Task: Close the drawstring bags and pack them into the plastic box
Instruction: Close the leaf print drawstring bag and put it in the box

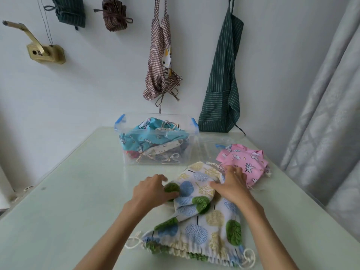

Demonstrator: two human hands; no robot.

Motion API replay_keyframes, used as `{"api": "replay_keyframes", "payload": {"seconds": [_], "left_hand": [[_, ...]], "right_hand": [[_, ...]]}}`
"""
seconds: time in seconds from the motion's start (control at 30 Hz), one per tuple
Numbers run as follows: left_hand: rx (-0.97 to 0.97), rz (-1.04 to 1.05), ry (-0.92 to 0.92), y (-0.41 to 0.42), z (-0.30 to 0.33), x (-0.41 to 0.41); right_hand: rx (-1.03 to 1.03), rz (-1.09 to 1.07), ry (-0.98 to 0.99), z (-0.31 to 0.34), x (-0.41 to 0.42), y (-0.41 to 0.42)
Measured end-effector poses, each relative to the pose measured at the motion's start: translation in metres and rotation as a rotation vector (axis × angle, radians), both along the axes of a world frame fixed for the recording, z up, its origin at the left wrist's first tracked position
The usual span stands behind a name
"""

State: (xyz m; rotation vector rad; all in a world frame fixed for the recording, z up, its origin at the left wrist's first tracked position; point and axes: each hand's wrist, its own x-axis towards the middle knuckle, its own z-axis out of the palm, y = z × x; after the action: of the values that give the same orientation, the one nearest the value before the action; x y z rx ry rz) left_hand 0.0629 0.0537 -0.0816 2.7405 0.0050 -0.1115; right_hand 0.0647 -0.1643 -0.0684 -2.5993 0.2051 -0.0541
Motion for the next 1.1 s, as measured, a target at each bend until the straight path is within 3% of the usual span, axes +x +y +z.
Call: {"api": "replay_keyframes", "payload": {"seconds": [0.13,0.23,0.33,0.37,0.43,0.53,0.7,0.77,0.87,0.97,1.1], "left_hand": [[0.077,0.001,-0.034,0.006,0.004,0.015],[-0.041,0.058,-0.109,0.015,0.013,0.037],[-0.311,0.162,-0.227,0.022,0.012,0.049],[-0.367,0.176,-0.242,0.022,0.011,0.050],[-0.378,0.156,-0.259,0.020,0.007,0.039],[-0.276,0.067,-0.323,0.023,0.002,0.009],[-0.117,-0.053,-0.003,0.047,-0.003,-0.058],[0.011,-0.114,-0.005,0.060,-0.007,-0.082],[0.061,-0.080,-0.061,0.078,-0.012,-0.104],[0.050,0.012,-0.134,0.086,-0.017,-0.114],[0.075,0.034,-0.275,0.082,-0.023,-0.127]], "right_hand": [[0.021,0.023,0.290,-0.005,0.013,-0.022],[0.167,0.080,0.087,-0.018,0.021,-0.023],[0.622,0.014,-0.218,-0.027,0.026,-0.007],[0.749,0.036,-0.216,-0.027,0.027,-0.002],[0.814,0.088,-0.064,-0.028,0.025,0.000],[0.547,0.086,0.048,-0.031,0.013,-0.009],[0.285,0.192,0.100,-0.032,-0.044,-0.021],[0.162,0.269,0.143,-0.035,-0.074,-0.023],[-0.068,0.295,-0.037,-0.046,-0.106,-0.023],[-0.114,0.192,-0.250,-0.051,-0.123,-0.018],[-0.219,0.247,-0.362,-0.053,-0.132,-0.025]]}}
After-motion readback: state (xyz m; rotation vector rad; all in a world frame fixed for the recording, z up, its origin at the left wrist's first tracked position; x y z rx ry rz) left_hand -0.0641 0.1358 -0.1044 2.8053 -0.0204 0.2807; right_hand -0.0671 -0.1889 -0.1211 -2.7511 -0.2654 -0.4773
